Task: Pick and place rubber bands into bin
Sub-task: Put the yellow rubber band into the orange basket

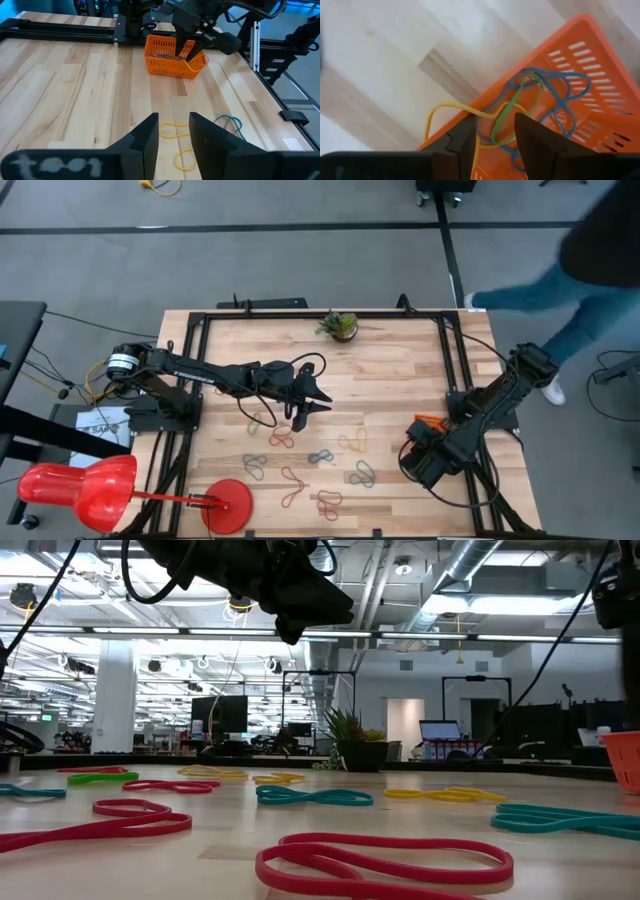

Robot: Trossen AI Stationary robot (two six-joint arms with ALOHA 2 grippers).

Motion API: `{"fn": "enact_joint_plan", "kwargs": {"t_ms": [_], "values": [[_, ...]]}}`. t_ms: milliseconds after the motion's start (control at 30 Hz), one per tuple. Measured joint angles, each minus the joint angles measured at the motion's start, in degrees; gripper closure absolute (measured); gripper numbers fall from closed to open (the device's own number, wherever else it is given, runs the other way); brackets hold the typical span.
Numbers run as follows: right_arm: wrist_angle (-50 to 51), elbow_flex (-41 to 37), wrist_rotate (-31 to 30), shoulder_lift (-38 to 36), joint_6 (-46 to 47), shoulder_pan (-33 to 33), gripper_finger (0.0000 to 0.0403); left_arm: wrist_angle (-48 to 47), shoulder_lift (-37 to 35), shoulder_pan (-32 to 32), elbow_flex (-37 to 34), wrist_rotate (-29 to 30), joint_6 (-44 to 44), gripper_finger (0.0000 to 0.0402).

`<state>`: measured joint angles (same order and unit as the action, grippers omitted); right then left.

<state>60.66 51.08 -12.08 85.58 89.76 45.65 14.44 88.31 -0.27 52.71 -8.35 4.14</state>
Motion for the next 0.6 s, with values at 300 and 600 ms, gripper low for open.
{"fn": "enact_joint_plan", "kwargs": {"t_ms": [300,600], "values": [[-0.9,0.0,-0.5,0.0,-5.8,-0.1,0.0274,0.0,0.0,0.0,0.0,-0.2,-0.1,0.0304],[-1.2,0.0,-3.2,0.0,-15.3,-2.9,0.0276,1.2,0.0,0.0,0.0,-0.2,0.7,0.0304]]}}
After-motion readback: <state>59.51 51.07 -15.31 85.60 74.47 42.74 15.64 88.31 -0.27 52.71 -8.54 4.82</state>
